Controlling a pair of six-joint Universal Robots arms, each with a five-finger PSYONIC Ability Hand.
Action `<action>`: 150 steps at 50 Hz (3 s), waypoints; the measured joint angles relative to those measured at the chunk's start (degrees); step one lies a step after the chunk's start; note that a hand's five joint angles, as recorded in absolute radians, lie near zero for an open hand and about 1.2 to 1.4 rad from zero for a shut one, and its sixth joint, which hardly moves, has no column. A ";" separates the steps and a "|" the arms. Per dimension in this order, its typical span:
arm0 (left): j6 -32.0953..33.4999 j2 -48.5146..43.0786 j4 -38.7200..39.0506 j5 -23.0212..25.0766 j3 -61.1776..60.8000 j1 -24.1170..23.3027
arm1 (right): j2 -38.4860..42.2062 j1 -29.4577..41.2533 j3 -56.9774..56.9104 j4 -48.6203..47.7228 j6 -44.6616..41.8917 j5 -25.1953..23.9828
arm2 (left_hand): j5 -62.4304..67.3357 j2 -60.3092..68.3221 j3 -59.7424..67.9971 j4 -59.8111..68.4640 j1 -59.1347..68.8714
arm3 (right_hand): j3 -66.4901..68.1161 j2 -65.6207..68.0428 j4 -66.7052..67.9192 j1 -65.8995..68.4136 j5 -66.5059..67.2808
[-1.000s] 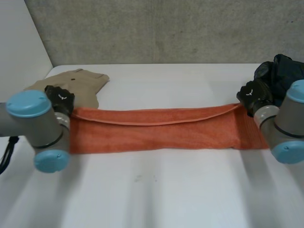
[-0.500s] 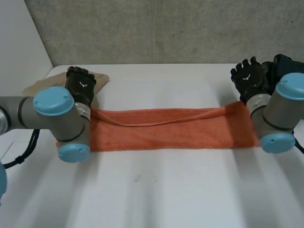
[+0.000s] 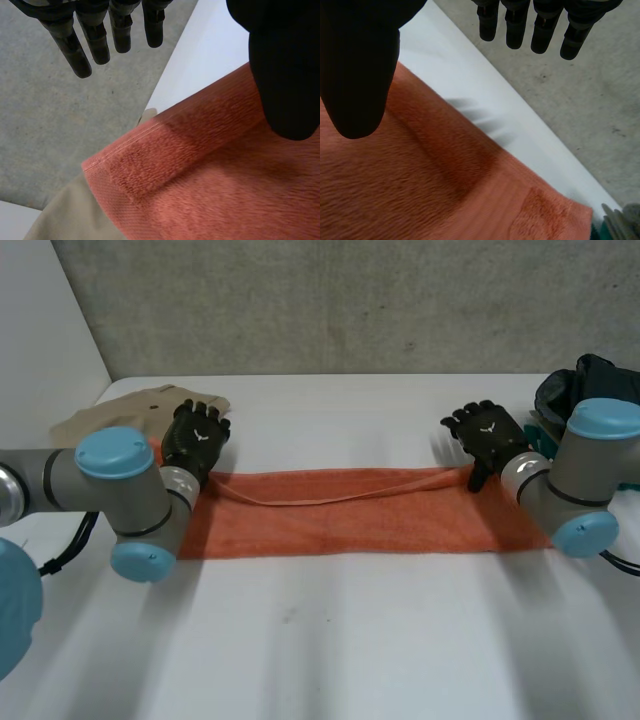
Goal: Fold the laundry.
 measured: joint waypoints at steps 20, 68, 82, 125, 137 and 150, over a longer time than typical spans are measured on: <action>-0.65 -6.88 9.44 -8.14 12.48 3.10 | 3.85 0.67 -2.33 -28.32 0.25 8.31 | 1.14 2.05 1.60 2.22 2.57 | 0.00 0.00 0.00 0.00 0.00; -13.53 26.86 8.78 -4.43 -31.53 -3.29 | -18.33 -10.99 31.21 3.64 -5.45 5.22 | 1.05 2.04 1.60 2.19 2.54 | 40.73 41.16 40.44 38.92 39.71; -13.48 30.86 8.39 -4.43 -32.76 -3.18 | -20.93 -19.80 32.82 0.83 -15.35 10.72 | 1.05 2.04 1.60 2.19 2.54 | 55.89 54.88 55.97 49.60 53.47; -16.86 38.99 4.40 -4.42 -35.32 -4.00 | -11.66 31.51 24.21 -17.70 -22.43 -4.32 | 0.98 2.03 1.60 2.14 2.54 | 1.51 1.02 1.58 0.44 0.80; -16.58 34.66 4.62 -4.57 -30.74 -9.65 | -26.68 15.02 37.07 -4.66 -4.26 5.42 | 0.76 1.96 1.60 2.11 2.54 | -0.13 -0.23 -0.21 -0.18 -0.07; -16.68 32.51 4.39 -4.61 -30.00 -11.58 | -22.52 5.49 36.84 0.01 -9.07 11.59 | 0.76 1.95 1.60 2.11 2.54 | 55.56 52.42 55.46 44.47 51.46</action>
